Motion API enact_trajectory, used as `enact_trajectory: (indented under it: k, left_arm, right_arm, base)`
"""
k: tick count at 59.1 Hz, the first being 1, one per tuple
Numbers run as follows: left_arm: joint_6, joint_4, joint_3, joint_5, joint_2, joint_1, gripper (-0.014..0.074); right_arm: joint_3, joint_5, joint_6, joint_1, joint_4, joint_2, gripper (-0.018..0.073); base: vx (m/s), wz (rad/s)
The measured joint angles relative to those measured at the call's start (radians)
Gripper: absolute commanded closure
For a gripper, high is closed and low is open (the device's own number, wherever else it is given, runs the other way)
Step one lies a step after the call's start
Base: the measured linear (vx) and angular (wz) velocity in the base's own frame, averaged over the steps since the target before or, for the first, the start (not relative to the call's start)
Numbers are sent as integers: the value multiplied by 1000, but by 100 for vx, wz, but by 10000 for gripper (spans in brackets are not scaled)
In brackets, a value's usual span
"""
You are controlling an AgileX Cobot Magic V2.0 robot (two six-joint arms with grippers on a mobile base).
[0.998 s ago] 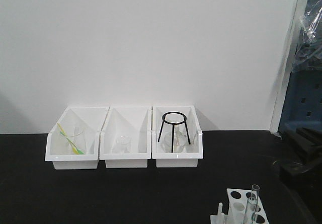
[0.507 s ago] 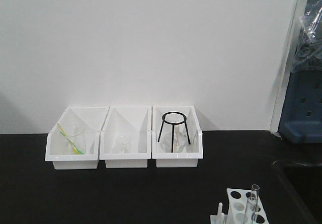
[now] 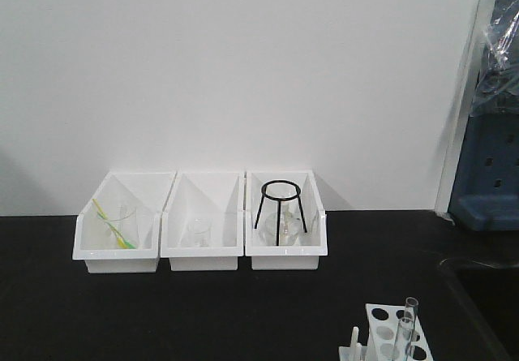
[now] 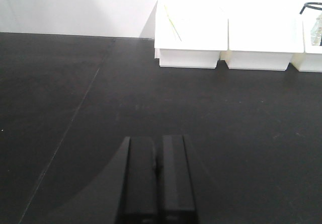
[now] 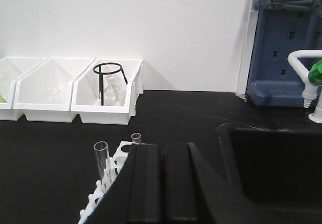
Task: Flip and reinsert test tube from rack
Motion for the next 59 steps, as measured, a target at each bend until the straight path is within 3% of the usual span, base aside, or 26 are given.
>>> enact_trajectory:
  k: [9,20,28,59]
  left_arm:
    - [0,0,0,0,0,0,603]
    - [0,0,0,0,0,0,603]
    - [0,0,0,0,0,0,603]
    - [0,0,0,0,0,0,603]
  right_arm:
    - [112,-87,-12,-35,30,-66,571]
    - [432,-271,-90,-173,156,-211,571]
    - [575,-330,-101,-206,195,-288,571]
    - [590,-369,-105,-206,196,-297,571]
  base:
    - [0,0]
    - [0,0]
    - [0,0]
    - [0,0]
